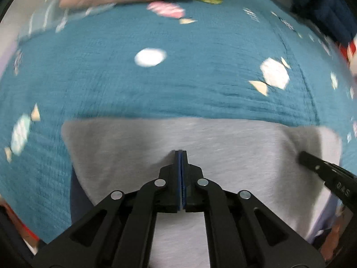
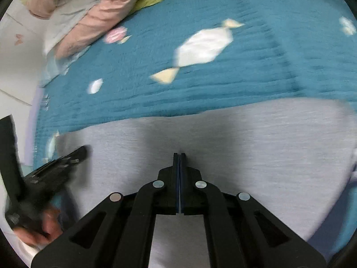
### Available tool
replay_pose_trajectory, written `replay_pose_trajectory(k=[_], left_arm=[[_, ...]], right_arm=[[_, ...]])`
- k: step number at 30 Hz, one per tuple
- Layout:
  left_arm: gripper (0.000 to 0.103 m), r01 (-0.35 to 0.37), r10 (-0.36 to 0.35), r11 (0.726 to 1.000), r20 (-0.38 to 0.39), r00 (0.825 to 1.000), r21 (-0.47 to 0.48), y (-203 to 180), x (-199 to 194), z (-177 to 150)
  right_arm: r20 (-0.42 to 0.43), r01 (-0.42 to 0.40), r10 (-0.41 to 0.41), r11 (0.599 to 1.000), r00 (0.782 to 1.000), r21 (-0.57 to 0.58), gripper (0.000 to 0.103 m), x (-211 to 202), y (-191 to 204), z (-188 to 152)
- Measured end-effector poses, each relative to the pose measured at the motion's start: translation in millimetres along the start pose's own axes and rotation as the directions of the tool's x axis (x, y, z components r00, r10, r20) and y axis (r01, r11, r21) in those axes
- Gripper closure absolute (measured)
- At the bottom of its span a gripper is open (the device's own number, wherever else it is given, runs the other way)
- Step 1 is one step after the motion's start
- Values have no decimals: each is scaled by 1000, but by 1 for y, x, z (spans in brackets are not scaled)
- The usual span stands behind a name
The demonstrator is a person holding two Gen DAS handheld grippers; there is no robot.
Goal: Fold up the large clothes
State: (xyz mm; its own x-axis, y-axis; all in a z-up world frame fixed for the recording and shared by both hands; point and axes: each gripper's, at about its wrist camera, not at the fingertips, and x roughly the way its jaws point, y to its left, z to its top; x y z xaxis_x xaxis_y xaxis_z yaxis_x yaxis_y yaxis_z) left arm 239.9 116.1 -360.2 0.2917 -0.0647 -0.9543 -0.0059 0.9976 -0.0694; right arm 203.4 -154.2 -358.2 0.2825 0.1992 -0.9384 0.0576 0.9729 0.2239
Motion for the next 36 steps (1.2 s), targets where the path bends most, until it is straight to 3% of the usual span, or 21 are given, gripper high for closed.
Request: replay_pose_trajectory(k=[1, 2, 3, 6, 7, 9, 10, 14, 19, 23, 26, 29, 32, 34, 36], left_arm=[[101, -38, 38, 999, 3, 999, -6, 8, -1, 0], [101, -71, 71, 997, 5, 997, -15, 20, 0, 0], [101, -53, 52, 997, -8, 999, -49, 34, 1, 0], [101, -55, 53, 994, -21, 998, -99, 55, 2, -1], [101, -60, 59, 993, -17, 998, -103, 58, 1, -2], [101, -47, 44, 992, -24, 999, -120, 62, 5, -2], [101, -55, 51, 992, -39, 998, -115, 62, 15, -3], [101, -147, 145, 987, -28, 989, -57, 47, 17, -2], [101, -148, 148, 989, -10, 989, -7, 31, -13, -13], [101, -50, 50, 997, -1, 999, 59, -3, -34, -41], [101, 13, -12, 994, -4, 1000, 108, -29, -37, -63], [101, 84, -81, 989, -33, 996, 118, -49, -30, -83], [101, 44, -42, 992, -18, 999, 114, -50, -9, -98], [101, 71, -71, 995, 8, 997, 73, -45, -10, -105], [101, 48, -48, 996, 7, 999, 75, -38, -14, -107]], right_arm=[[14, 30, -30, 1000, 999, -1, 103, -5, -7, 0], [8, 8, -9, 1000, 1000, 28, 103, -7, -22, 0], [0, -15, 15, 998, 1000, 59, 103, -6, -34, 0], [19, 149, -152, 983, 988, 107, 103, -17, -60, 3], [-7, 182, -184, 966, 983, 184, 103, -20, -79, 2], [-28, 55, -49, 941, 998, 335, 103, -14, -109, -2], [-37, 43, -33, 939, 999, 342, 103, -8, -114, -3], [-33, 101, -95, 953, 995, 286, 103, -6, -97, -4], [24, 19, -24, 979, 999, 201, 101, -38, -61, -20], [13, -105, 105, 991, 994, 77, 101, -48, -6, -55], [-15, -145, 145, 989, 989, -26, 101, -38, 31, -79], [-52, -193, 191, 980, 980, -48, 100, -17, 41, -93], [-41, -210, 208, 975, 977, -71, 103, 3, 30, -104], [-32, -252, 250, 966, 968, -64, 103, 1, 18, -107], [-29, -210, 209, 974, 978, -80, 103, -6, 11, -108]])
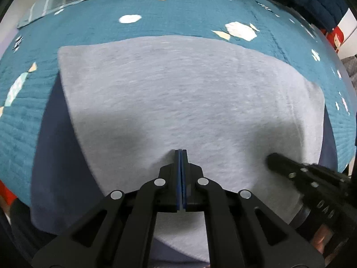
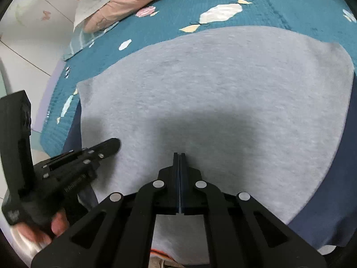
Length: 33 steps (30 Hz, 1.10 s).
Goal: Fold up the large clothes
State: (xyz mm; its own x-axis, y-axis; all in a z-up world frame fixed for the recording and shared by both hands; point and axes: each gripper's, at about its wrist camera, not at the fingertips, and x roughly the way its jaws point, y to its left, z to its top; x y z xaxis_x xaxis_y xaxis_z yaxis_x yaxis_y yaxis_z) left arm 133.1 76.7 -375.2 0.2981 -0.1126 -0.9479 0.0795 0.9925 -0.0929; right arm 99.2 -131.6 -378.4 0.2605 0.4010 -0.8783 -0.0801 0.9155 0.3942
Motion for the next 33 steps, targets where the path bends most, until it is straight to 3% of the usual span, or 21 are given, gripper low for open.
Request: replay_pose_trajectory(k=[3, 6, 7, 8, 9, 10, 14, 17, 18, 20, 21, 24, 27, 29, 33], left_arm=[[101, -63, 63, 998, -1, 998, -5, 21, -9, -10], [101, -48, 47, 998, -14, 999, -38, 45, -20, -21], [101, -47, 47, 998, -18, 999, -41, 51, -23, -24], [101, -42, 41, 998, -22, 999, -45, 55, -25, -26], [101, -103, 102, 994, -34, 994, -45, 59, -28, -29], [101, -178, 176, 984, -40, 983, -33, 65, -29, -35], [101, -105, 98, 989, -66, 993, -103, 94, -32, -48], [101, -151, 144, 984, -85, 986, -91, 92, -39, -49], [101, -154, 146, 984, -93, 985, -86, 90, -42, -49], [101, -115, 107, 989, -84, 991, -93, 87, -49, -50], [101, -103, 96, 991, -79, 992, -89, 83, -52, -50], [101, -135, 128, 987, -86, 988, -84, 79, -45, -51], [101, -138, 119, 981, -135, 984, -138, 91, -25, -56], [101, -166, 146, 977, -149, 978, -136, 91, -25, -60], [101, -189, 168, 971, -151, 974, -143, 90, -19, -63]], right_arm=[[4, 72, -72, 997, 997, 2, 103, -17, -16, -7], [-9, 99, -98, 994, 995, 55, 103, -33, -43, -16], [-12, 168, -167, 984, 986, 57, 103, -37, -50, -19], [-12, 188, -187, 980, 982, 61, 103, -44, -61, -24], [-11, 161, -161, 983, 987, 91, 103, -51, -71, -28], [-22, 198, -197, 973, 980, 118, 103, -56, -78, -32], [-38, 217, -214, 966, 976, 139, 103, -66, -93, -46], [-53, 290, -286, 948, 957, 129, 103, -72, -84, -52], [-83, 347, -338, 925, 937, 155, 102, -74, -82, -56], [-62, 281, -274, 940, 960, 196, 98, -82, -79, -64], [-49, 284, -280, 943, 959, 175, 98, -84, -70, -66], [-28, 318, -317, 942, 948, 106, 98, -81, -55, -68], [-113, 370, -355, 913, 928, 172, 103, -61, -82, -73], [-109, 325, -308, 918, 945, 226, 103, -62, -96, -79], [-117, 376, -359, 908, 926, 187, 103, -59, -89, -80]])
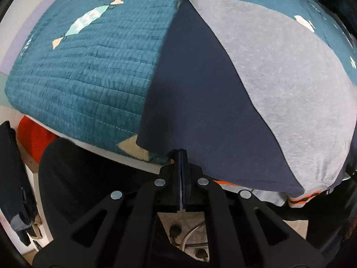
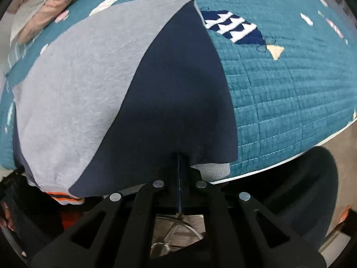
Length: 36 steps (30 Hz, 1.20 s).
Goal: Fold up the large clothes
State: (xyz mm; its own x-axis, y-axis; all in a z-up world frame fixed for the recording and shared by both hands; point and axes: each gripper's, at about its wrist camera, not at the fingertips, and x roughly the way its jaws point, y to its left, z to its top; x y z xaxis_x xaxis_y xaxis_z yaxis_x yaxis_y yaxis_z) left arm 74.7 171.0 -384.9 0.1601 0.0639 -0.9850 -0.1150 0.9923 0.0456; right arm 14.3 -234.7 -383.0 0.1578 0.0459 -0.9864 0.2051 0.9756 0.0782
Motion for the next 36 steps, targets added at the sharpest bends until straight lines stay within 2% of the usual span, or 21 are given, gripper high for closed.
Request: replay_pose_trajectory(k=[3, 6, 7, 9, 10, 11, 13, 14, 17, 19, 20, 22, 24, 29, 30, 32, 33, 34, 35, 36], left_arm=[[101, -16, 16, 1000, -3, 1000, 6, -4, -2, 3], [101, -4, 4, 1000, 9, 1000, 27, -4, -12, 2], [100, 1, -1, 999, 14, 1000, 35, -4, -19, 1], [88, -15, 14, 999, 12, 1000, 40, -6, -27, 1], [85, -17, 16, 999, 18, 1000, 44, -8, -34, 1], [80, -10, 8, 999, 26, 1000, 46, -10, -39, 0], [67, 3, -4, 999, 35, 999, 51, -14, -47, -2], [61, 4, -6, 999, 38, 999, 52, -16, -51, -2], [61, 20, -23, 998, 42, 999, 64, -21, -56, -2], [56, 36, -39, 997, 36, 999, 66, -30, -55, -1], [52, 44, -46, 997, 34, 998, 61, -32, -55, 0], [52, 58, -59, 997, 16, 998, 59, -38, -51, 2], [52, 71, -72, 995, 11, 997, 75, -46, -49, 1], [50, 93, -92, 990, -10, 996, 109, -66, -44, 3], [50, 96, -95, 989, -18, 995, 110, -68, -43, 2], [50, 90, -86, 990, -36, 996, 112, -72, -39, 1], [50, 87, -82, 990, -45, 996, 111, -73, -36, 0], [50, 85, -80, 990, -52, 995, 112, -74, -34, -1], [50, 83, -77, 990, -60, 995, 114, -75, -32, -2], [50, 79, -72, 990, -67, 995, 114, -75, -30, -3]], right_arm=[[-9, -15, 15, 1000, 1000, 9, 103, -4, -4, 1], [-10, -102, 103, 992, 995, 77, 97, -21, -18, 5], [5, -83, 83, 992, 997, 92, 97, -29, -21, 7], [37, -113, 109, 987, 993, 117, 96, -42, -29, 11], [52, -143, 137, 981, 989, 132, 86, -47, -34, 12], [58, -152, 145, 978, 988, 144, 65, -51, -36, 10], [72, -122, 112, 979, 991, 162, 34, -55, -42, 13], [71, -104, 92, 979, 993, 177, 34, -55, -49, 15], [35, -144, 140, 967, 990, 210, 34, -48, -58, 20], [22, -172, 171, 961, 985, 218, 34, -41, -61, 27], [8, -203, 206, 954, 979, 220, 34, -37, -64, 30], [-20, -263, 274, 937, 961, 231, 34, -26, -67, 33], [-41, -281, 300, 927, 953, 250, 34, -17, -70, 35], [-27, -395, 431, 849, 902, 352, 32, 3, -87, 35], [-12, -434, 472, 819, 881, 376, 34, 1, -92, 33], [-19, -484, 533, 782, 846, 392, 47, 0, -97, 28], [-23, -495, 547, 773, 836, 396, 54, 0, -99, 25], [-19, -512, 567, 758, 824, 404, 55, 0, -100, 24], [-7, -548, 606, 724, 795, 419, 56, 0, -103, 22], [-2, -571, 630, 705, 777, 421, 56, -1, -104, 21]])
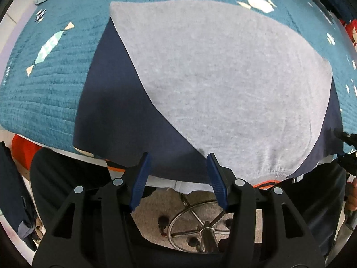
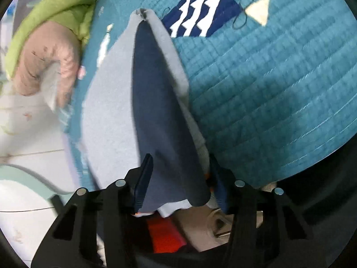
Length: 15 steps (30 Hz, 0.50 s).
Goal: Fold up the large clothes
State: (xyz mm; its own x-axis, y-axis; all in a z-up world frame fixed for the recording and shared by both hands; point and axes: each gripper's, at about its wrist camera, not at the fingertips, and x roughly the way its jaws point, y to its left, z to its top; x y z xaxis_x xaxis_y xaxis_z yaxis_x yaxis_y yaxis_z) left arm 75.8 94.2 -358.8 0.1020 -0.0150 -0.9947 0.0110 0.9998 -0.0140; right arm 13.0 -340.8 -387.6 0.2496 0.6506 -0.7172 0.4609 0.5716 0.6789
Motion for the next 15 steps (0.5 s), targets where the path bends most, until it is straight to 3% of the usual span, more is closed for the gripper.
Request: replay_pose_trajectory(k=[3, 8, 9, 11, 15], left_arm=[[50, -1, 1, 1000, -15, 1000, -9, 0, 3, 1], [50, -5, 5, 1000, 0, 1000, -12, 1, -2, 7], [50, 1, -1, 1000, 2, 1000, -17, 1, -3, 9], [50, 13, -13, 1000, 2, 1000, -18, -1, -6, 14], [50, 21, -21, 1000, 33, 999, -2, -10, -18, 31]], right_arm=[[-12, 6, -6, 1000, 1000, -17, 57, 8, 0, 6], [1, -80, 80, 989, 997, 124, 56, 26, -14, 31], [-1, -61, 62, 992, 998, 113, 56, 25, -10, 33], [38, 13, -14, 1000, 999, 22, 72, 17, 9, 31], [123, 139, -126, 985, 984, -101, 84, 7, 46, 28]])
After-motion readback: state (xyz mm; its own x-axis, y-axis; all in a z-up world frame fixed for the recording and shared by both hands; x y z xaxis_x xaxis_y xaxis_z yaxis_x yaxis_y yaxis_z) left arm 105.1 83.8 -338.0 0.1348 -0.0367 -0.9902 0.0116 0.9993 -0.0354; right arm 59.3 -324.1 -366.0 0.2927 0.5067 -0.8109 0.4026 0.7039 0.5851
